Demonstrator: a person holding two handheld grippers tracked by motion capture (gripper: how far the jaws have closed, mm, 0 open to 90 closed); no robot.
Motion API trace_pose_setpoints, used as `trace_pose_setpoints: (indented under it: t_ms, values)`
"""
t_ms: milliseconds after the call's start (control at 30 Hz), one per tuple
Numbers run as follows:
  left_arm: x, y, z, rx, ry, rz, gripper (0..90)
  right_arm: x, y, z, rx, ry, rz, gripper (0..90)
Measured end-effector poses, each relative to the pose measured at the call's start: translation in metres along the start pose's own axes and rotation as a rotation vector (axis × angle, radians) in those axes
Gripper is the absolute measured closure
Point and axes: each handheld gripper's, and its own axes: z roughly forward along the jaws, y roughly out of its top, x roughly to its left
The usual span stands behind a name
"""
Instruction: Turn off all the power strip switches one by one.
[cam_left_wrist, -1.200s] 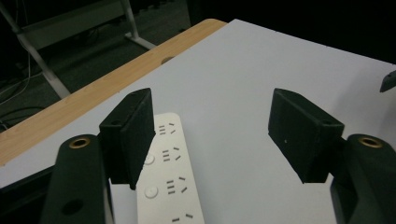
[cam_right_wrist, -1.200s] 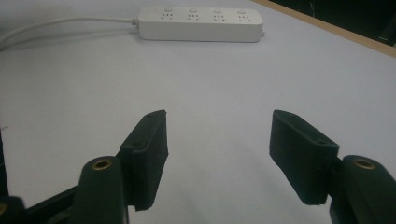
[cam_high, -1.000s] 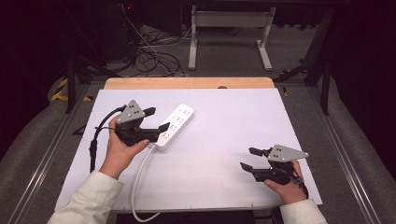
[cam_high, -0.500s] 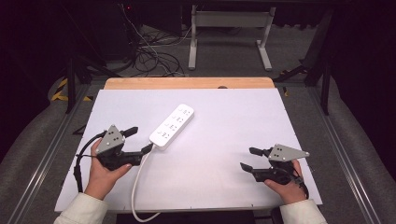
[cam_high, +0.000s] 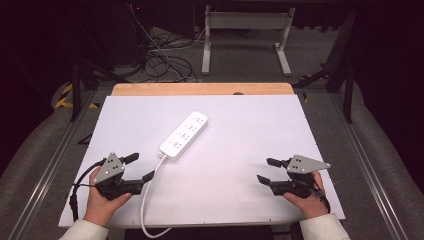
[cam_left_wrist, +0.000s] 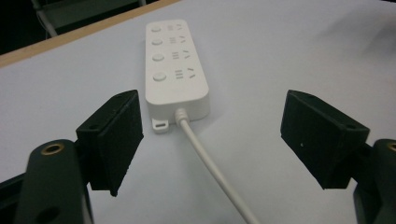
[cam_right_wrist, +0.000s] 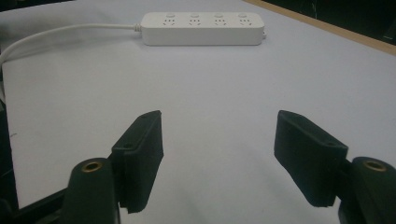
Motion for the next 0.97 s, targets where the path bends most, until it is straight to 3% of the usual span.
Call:
trace_pose_setpoints:
  t_ms: [267, 433, 533, 700, 967]
  values:
    - [-0.001, -0.018, -0.004, 0.033, 0.009, 0.003, 21.2, -0.001, 0.0, 0.0, -0.001, -0.002, 0.007, 33.5]
    - [0.003, -0.032, -0.004, 0.087, 0.003, 0.014, 20.6, -0.002, -0.001, -0.002, -0.007, -0.009, 0.01, 33.5]
    - [0.005, -0.034, -0.006, 0.095, -0.004, -0.014, 20.6, -0.001, -0.001, -0.003, -0.009, -0.006, 0.012, 33.5]
    - [0.008, -0.032, -0.003, 0.068, -0.014, -0.085, 20.6, -0.002, -0.002, -0.003, -0.008, -0.008, 0.014, 33.5]
    - [0.001, -0.028, -0.003, 0.065, 0.04, -0.009, 20.4, -0.002, -0.002, -0.002, -0.011, -0.007, 0.015, 33.5]
